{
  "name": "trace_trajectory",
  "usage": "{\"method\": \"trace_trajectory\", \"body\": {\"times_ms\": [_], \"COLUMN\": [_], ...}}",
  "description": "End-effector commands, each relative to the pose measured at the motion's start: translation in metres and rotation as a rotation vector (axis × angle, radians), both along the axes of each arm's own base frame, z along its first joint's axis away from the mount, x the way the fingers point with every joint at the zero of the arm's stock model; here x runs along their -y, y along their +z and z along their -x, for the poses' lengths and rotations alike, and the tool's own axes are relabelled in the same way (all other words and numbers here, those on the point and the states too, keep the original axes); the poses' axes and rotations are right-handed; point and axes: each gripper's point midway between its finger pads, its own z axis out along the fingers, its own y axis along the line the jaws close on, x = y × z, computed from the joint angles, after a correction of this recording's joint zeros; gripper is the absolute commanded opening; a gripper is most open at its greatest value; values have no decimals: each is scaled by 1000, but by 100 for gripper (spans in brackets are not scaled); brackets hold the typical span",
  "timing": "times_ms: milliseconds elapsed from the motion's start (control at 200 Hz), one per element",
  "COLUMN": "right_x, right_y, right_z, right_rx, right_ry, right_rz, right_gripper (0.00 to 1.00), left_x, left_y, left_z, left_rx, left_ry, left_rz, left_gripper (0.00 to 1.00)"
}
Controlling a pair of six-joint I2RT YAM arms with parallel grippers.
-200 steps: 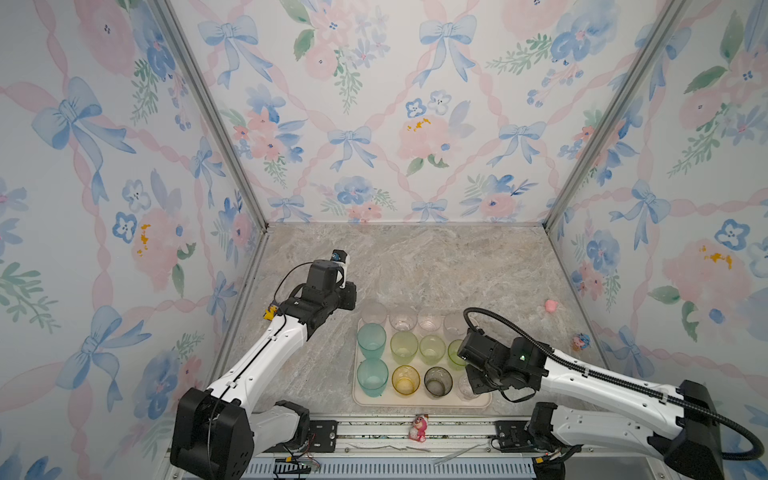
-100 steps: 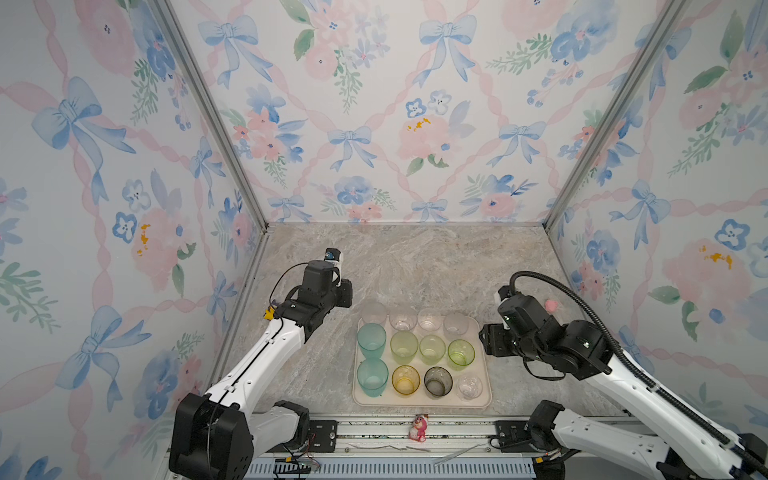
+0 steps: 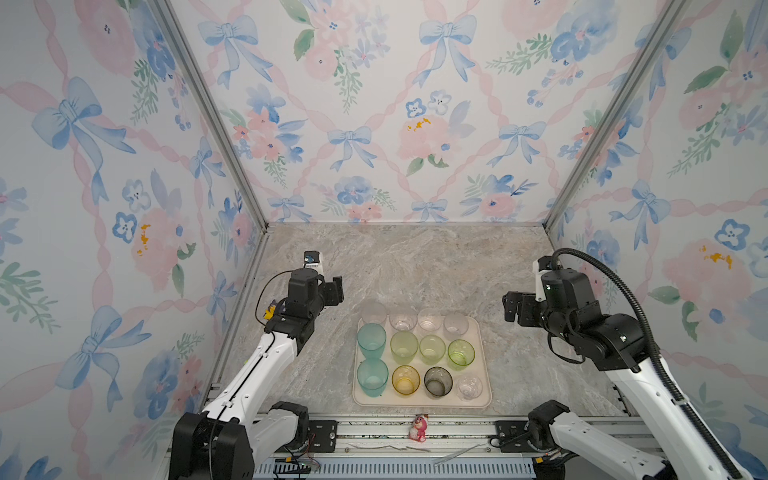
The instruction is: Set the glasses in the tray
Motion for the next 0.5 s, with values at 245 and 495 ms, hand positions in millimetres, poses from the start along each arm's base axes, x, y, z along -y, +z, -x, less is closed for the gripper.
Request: {"method": "trace_trajectory", "body": {"times_ms": [245, 495], "right_x": [14, 22], "right_y": [-2, -9], "right_z": [-17, -28], "right_rx": [38, 79], "right_ry": [-16, -57], "right_rz": [-21, 1], "right_gripper": [97, 97], "left_x": [-70, -86], "left_y": [10, -35], "left_z": [21, 43], "left_rx": [231, 389], "left_ry": [315, 363], "left_rz": [-64, -168], "left_gripper": [98, 98]}}
